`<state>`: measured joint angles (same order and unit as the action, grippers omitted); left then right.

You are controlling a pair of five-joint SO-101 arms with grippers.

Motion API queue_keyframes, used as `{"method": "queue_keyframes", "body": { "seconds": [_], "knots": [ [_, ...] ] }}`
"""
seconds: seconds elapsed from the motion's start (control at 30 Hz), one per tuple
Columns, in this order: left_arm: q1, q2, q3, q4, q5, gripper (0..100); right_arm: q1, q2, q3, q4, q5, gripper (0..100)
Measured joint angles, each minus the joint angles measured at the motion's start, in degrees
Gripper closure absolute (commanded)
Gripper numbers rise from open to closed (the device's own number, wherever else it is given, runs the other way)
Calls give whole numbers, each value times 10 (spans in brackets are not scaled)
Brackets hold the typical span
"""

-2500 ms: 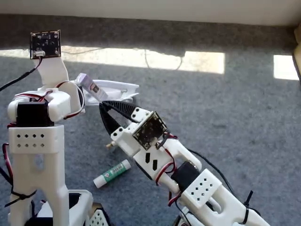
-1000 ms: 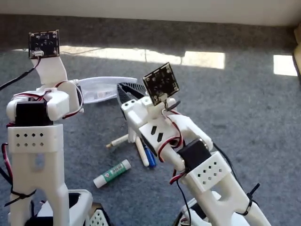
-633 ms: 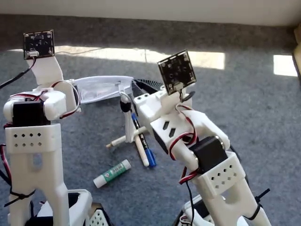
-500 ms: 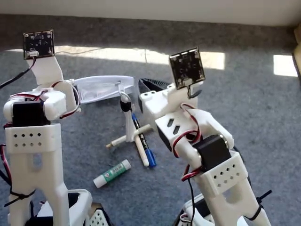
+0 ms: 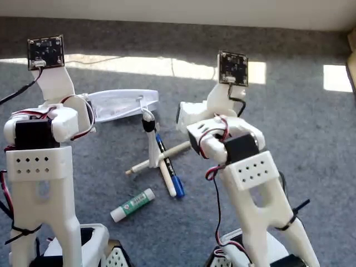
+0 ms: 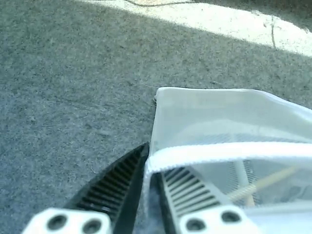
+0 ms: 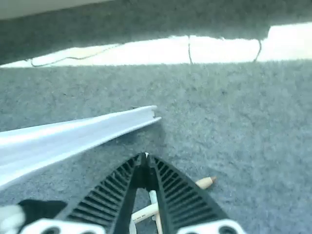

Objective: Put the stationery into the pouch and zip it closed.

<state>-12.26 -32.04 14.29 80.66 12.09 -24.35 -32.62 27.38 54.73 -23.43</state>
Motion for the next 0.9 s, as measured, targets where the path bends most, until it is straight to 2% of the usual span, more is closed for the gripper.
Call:
{"method": "queue_keyframes", "body": {
  "seconds": [0.1, 0.53, 0.73, 0.9],
  "knots": [
    [0, 0, 0, 0, 0, 993, 0, 48, 0, 18, -40, 896],
    [0, 0, 0, 0, 0, 993, 0, 239, -91, 91, -147, 888],
    [0, 0, 0, 0, 0, 993, -6, 320, -161, 159, -198, 788],
    [0, 0, 0, 0, 0, 993, -27, 394, -206, 192, -216, 786]
  ]
}}
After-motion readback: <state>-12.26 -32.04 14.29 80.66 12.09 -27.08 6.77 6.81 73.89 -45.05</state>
